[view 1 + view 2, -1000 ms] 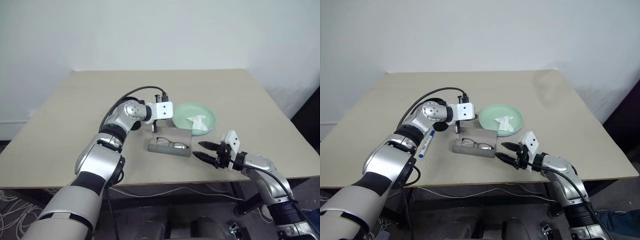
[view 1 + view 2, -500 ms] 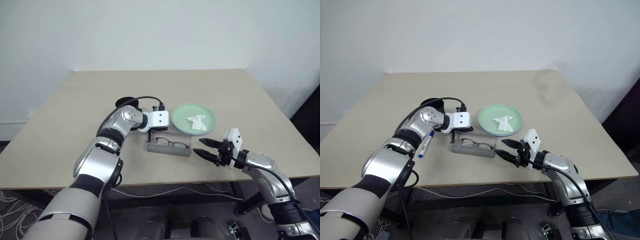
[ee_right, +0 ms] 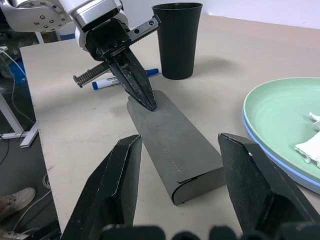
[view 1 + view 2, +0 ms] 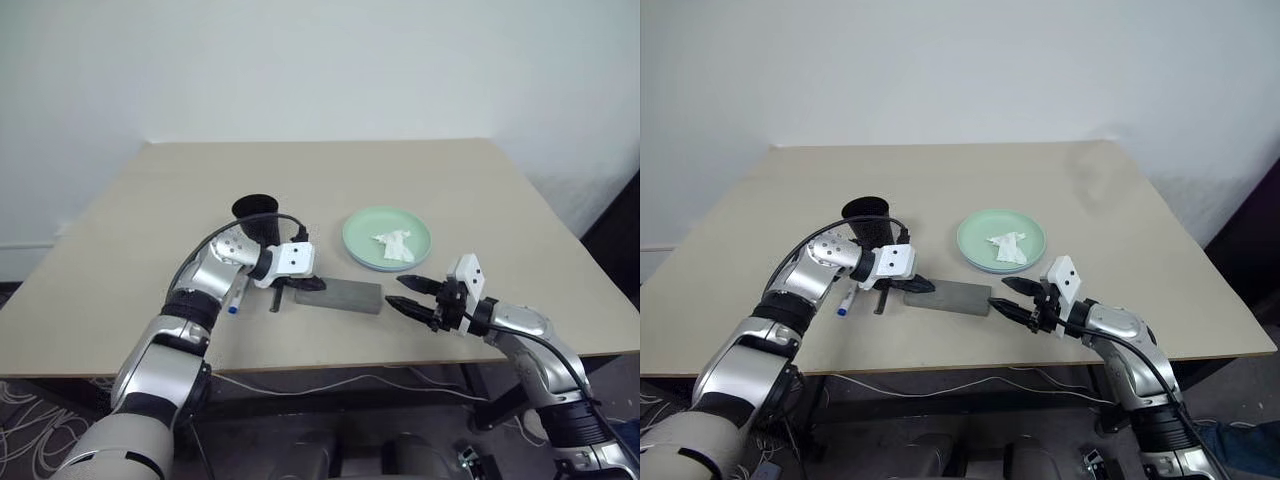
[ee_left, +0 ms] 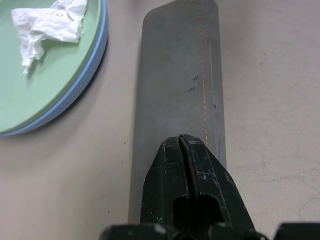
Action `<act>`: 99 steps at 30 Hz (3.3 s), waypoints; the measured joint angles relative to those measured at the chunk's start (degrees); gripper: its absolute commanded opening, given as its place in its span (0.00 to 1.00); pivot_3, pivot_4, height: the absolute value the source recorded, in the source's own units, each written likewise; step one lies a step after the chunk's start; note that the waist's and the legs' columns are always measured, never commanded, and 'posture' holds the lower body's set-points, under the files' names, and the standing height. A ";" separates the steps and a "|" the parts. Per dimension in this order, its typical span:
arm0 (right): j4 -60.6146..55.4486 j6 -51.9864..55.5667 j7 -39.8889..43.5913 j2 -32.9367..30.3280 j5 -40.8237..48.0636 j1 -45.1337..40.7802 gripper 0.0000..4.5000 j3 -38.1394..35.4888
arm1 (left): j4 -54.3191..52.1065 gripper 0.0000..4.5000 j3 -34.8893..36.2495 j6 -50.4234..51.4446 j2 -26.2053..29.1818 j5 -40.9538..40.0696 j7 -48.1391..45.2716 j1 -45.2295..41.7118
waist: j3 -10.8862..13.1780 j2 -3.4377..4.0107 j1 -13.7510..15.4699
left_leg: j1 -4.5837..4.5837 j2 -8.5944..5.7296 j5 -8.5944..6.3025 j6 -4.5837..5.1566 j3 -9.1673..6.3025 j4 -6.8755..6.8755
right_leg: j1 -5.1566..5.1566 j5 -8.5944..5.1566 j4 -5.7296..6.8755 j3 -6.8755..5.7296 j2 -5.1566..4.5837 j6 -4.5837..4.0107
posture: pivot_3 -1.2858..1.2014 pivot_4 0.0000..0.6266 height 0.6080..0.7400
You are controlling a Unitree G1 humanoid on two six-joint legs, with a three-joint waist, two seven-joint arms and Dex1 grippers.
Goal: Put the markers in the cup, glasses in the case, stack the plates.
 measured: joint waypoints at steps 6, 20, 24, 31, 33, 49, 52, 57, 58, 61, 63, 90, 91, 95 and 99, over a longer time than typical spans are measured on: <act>0.04 0.30 0.66 0.35 0.02 -1.31 0.59 0.45 | -7.27 0.01 3.53 7.08 0.25 -1.95 9.07 6.21 | -0.01 0.06 0.00 | 0.01 0.06 0.00 -0.01 -0.02 -0.01 | 0.00 -0.02 0.04 0.09 -0.01 -0.04 | 0.52 0.00 0.98; 2.73 0.73 3.81 0.77 0.00 -4.22 0.59 1.46 | -32.97 0.13 20.48 34.51 -0.20 -6.97 37.21 23.91 | -0.01 0.07 0.08 | -0.02 0.05 0.00 -0.02 0.11 -0.13 | -0.20 0.07 0.01 0.00 0.02 0.09 | 0.52 0.00 0.98; 4.42 0.67 4.93 1.32 -0.03 -5.76 0.59 2.12 | -41.22 0.44 23.14 44.46 -5.35 -7.25 45.81 28.07 | -0.01 0.07 0.15 | -0.02 0.05 0.00 -0.02 0.09 -0.11 | -0.13 0.07 0.01 -0.01 0.00 0.08 | 0.52 0.00 0.98; 5.98 0.44 5.95 1.89 -0.13 -6.07 0.59 2.82 | -44.57 0.59 23.64 55.19 -9.66 -7.05 55.67 27.26 | -0.01 0.07 0.08 | 0.00 0.05 -0.01 -0.03 0.05 -0.13 | -0.18 0.07 0.07 -0.06 0.01 0.06 | 0.52 0.00 0.98; 5.99 0.38 5.94 2.10 -0.15 -6.08 0.59 2.88 | -43.43 0.59 23.37 57.15 -9.99 -6.87 57.52 25.73 | -0.01 0.07 0.10 | -0.01 0.05 -0.01 -0.04 0.04 -0.14 | -0.19 0.07 0.06 -0.10 0.02 0.07 | 0.52 0.00 0.98; 5.45 -0.04 3.26 2.20 -0.26 -3.21 0.59 2.72 | -25.79 0.59 20.29 64.65 -10.37 -6.92 63.03 12.28 | -0.02 0.04 0.07 | -0.04 0.03 -0.01 -0.04 0.11 -0.14 | -0.24 0.09 0.02 -0.07 0.01 0.10 | 0.52 0.00 0.98; 5.32 -0.33 2.88 2.16 -0.26 -2.91 0.59 2.61 | -25.03 0.59 20.32 66.59 -10.77 -7.33 63.69 11.68 | -0.02 0.04 0.07 | -0.05 0.03 -0.01 -0.04 0.07 -0.14 | -0.23 0.09 0.02 -0.09 0.01 0.10 | 0.52 0.00 0.98; 5.30 -0.61 2.76 2.02 -0.26 -2.45 0.59 2.49 | -24.57 0.39 21.72 69.72 -11.28 -9.26 64.53 10.46 | -0.02 0.04 0.05 | -0.04 0.03 -0.01 -0.04 0.09 -0.15 | -0.23 0.09 0.02 -0.07 0.00 0.10 | 0.52 0.00 0.98; 5.30 -0.66 2.76 2.01 -0.26 -2.34 0.59 2.49 | -24.59 0.31 22.02 70.04 -11.29 -9.40 64.74 10.40 | -0.02 0.05 0.04 | -0.04 0.03 -0.01 -0.04 0.09 -0.15 | -0.23 0.09 0.02 -0.06 0.00 0.10 | 0.52 0.00 0.98; 5.30 -0.78 2.76 1.92 -0.26 -2.21 0.59 2.46 | -24.67 0.08 22.63 70.61 -11.30 -9.63 65.32 10.40 | -0.02 0.05 0.06 | -0.04 0.03 -0.01 -0.04 0.09 -0.15 | -0.24 0.09 0.02 -0.07 0.00 0.10 | 0.52 0.00 0.98; 5.31 -0.83 2.78 1.90 -0.26 -2.21 0.59 2.46 | -25.17 0.02 23.38 71.34 -11.49 -10.29 65.57 10.43 | -0.02 0.05 0.05 | -0.04 0.03 -0.01 -0.04 0.09 -0.15 | -0.23 0.09 0.02 -0.07 0.00 0.10 | 0.52 0.00 0.98; 7.29 -2.24 3.26 2.35 -1.35 -4.57 0.59 2.59 | -34.68 0.02 14.99 32.57 -7.76 -15.85 49.47 9.88 | 0.00 0.08 0.10 | -0.15 0.03 0.00 -0.07 0.11 -0.34 | -0.42 0.05 -0.05 -0.06 -0.07 0.04 | 0.52 0.00 0.98; 7.32 -2.25 3.23 2.35 -1.36 -4.65 0.59 2.58 | -31.65 0.02 15.98 28.85 -8.03 -15.77 50.42 7.92 | 0.00 0.08 0.10 | -0.15 0.03 0.00 -0.07 0.14 -0.32 | -0.41 0.07 -0.06 -0.06 -0.06 0.07 | 0.52 0.00 0.98; 7.45 -2.28 2.89 2.49 -1.39 -4.91 0.59 2.60 | -15.93 0.02 20.25 17.19 -8.67 -15.15 56.96 -0.53 | -0.01 0.04 0.09 | -0.15 0.02 0.00 -0.06 0.17 -0.23 | -0.38 0.09 -0.07 -0.08 -0.04 0.11 | 0.52 0.00 0.98; 7.52 -2.27 2.62 2.48 -1.47 -4.90 0.59 2.57 | -0.10 0.02 21.67 5.76 -8.01 -13.10 60.40 -7.27 | -0.01 0.02 0.12 | -0.15 0.01 0.00 -0.06 0.19 -0.18 | -0.33 0.10 -0.08 -0.10 -0.04 0.13 | 0.52 0.00 0.98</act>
